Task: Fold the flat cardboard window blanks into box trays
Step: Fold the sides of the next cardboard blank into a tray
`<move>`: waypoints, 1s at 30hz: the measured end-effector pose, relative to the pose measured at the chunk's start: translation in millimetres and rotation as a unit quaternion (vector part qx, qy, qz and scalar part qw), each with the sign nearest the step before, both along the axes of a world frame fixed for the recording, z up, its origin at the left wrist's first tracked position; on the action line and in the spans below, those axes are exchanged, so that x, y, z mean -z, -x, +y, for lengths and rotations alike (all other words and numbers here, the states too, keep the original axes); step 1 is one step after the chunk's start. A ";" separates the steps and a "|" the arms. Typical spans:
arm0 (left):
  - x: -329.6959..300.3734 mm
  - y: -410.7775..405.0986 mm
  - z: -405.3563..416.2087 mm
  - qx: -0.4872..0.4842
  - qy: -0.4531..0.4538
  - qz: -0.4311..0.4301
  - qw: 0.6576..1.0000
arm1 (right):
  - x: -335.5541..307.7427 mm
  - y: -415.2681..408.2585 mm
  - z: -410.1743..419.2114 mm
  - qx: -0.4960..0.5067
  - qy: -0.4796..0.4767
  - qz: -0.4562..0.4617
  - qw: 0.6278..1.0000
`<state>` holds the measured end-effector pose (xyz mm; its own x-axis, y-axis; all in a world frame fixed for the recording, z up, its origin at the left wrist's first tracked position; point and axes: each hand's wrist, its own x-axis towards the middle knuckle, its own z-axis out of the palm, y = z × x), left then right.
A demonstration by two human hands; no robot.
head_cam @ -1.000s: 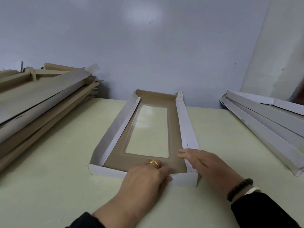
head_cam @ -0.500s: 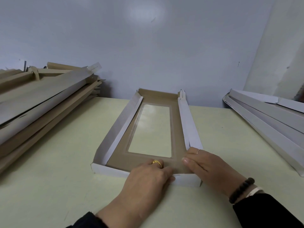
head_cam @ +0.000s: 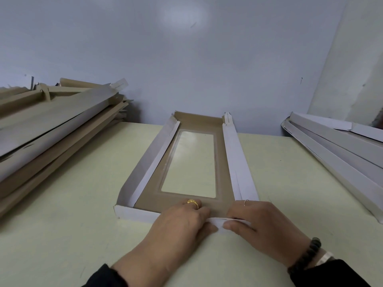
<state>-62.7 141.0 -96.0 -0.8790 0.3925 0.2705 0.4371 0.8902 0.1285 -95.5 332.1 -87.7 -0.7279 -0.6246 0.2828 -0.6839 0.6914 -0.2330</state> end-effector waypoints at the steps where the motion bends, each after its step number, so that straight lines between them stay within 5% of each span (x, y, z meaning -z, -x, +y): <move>1: -3.0 -0.3 -4.5 0.007 0.000 -0.003 1.000 | 0.9 1.2 1.8 0.003 -0.011 0.004 1.000; 12: -2.5 19.9 -84.0 0.015 0.015 0.017 1.000 | -1.6 20.7 35.1 0.074 -0.004 -0.018 0.997; 30: -0.7 21.1 -87.5 -0.036 0.002 0.022 0.999 | 4.7 22.7 38.7 0.064 0.025 0.020 0.997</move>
